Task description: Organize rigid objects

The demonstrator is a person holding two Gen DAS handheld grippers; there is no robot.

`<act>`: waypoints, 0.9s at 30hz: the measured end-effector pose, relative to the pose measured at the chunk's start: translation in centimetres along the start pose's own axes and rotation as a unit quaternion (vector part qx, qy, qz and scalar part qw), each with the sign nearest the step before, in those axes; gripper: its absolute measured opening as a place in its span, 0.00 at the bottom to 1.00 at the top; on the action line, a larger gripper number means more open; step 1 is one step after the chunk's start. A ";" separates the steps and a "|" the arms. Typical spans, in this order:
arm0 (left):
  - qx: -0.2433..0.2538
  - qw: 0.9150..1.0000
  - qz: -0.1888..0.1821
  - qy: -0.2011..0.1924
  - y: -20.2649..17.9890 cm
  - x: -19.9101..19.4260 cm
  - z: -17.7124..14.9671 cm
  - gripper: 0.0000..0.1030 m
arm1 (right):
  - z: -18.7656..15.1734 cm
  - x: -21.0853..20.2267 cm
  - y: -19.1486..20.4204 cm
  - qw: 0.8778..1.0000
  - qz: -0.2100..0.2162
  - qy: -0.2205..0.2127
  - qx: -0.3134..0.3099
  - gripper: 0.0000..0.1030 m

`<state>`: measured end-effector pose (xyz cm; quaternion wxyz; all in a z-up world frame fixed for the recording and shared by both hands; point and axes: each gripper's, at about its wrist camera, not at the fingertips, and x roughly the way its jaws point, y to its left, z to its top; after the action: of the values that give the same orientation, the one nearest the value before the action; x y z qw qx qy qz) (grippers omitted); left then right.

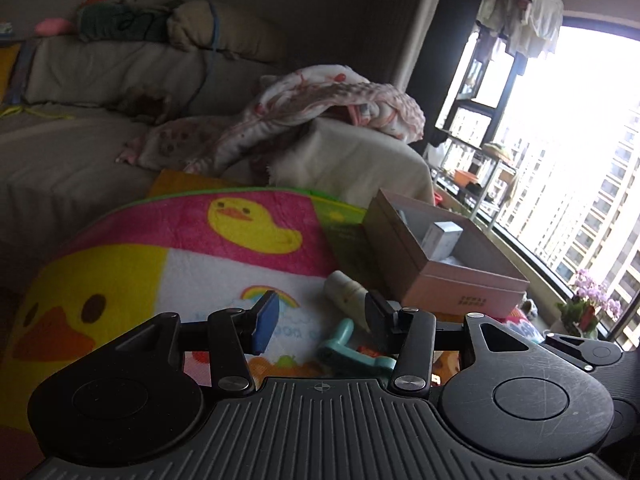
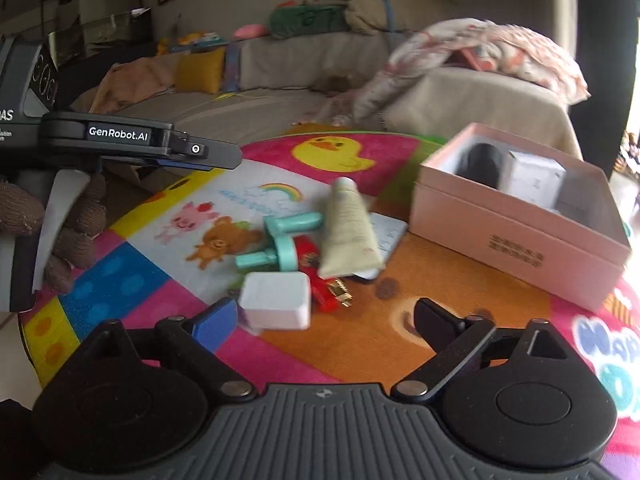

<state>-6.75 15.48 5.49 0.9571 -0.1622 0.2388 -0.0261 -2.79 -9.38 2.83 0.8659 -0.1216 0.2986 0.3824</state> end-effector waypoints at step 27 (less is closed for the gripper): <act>0.197 0.973 -0.091 0.071 -9.6 2.0 -5.8 0.45 | 0.6 -0.1 -6.3 0.994 -0.093 0.046 0.023 0.16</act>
<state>-7.44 4.43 2.82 0.9444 0.0111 0.2803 -0.1715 2.02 -13.42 3.20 0.8855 -0.1466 0.3341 0.2876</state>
